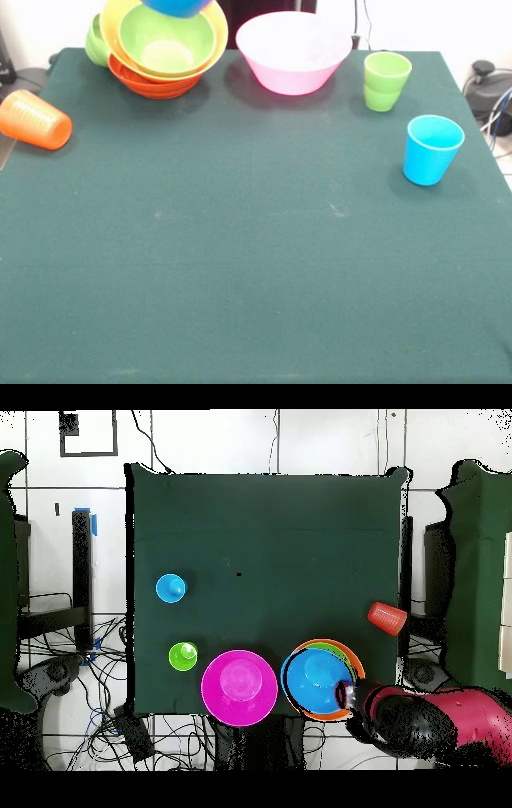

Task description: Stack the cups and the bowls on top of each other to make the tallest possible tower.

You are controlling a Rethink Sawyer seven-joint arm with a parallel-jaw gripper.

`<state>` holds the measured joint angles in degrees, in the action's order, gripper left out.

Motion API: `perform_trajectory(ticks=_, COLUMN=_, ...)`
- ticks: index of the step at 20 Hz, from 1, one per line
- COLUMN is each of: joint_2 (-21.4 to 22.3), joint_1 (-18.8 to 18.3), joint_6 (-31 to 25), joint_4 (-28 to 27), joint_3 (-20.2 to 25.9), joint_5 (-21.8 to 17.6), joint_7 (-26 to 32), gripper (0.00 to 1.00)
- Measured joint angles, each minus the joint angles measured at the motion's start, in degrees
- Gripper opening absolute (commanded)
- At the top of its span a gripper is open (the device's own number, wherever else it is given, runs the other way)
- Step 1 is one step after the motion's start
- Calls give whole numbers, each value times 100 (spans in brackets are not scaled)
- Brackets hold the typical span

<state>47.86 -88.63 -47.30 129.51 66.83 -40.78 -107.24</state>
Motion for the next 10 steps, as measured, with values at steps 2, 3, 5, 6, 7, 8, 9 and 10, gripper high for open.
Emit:
perform_trajectory(ticks=2, joint_2=-128, joint_1=192, joint_6=-1, joint_4=-66, joint_3=-203, joint_5=-88, joint_7=0, gripper=0)
perform_trajectory(ticks=3, joint_2=-214, joint_1=293, joint_6=0, joint_4=-105, joint_3=-327, joint_5=-118, joint_7=0, gripper=0)
perform_trajectory(ticks=5, joint_2=-318, joint_1=397, joint_6=1, joint_4=-145, joint_3=-472, joint_5=-136, joint_7=0, gripper=0)
perform_trajectory(ticks=6, joint_2=-387, joint_1=452, joint_6=0, joint_4=-167, joint_3=-572, joint_5=-139, joint_7=0, gripper=0)
perform_trajectory(ticks=7, joint_2=-463, joint_1=490, joint_6=1, joint_4=-182, joint_3=-675, joint_5=-143, joint_7=0, gripper=0)
perform_trajectory(ticks=8, joint_2=-510, joint_1=506, joint_6=0, joint_4=-187, joint_3=-740, joint_5=-146, joint_7=0, gripper=0)
perform_trajectory(ticks=9, joint_2=-554, joint_1=514, joint_6=1, joint_4=-188, joint_3=-797, joint_5=-149, joint_7=0, gripper=0)
perform_trajectory(ticks=10, joint_2=-583, joint_1=519, joint_6=0, joint_4=-187, joint_3=-848, joint_5=-151, joint_7=0, gripper=0)
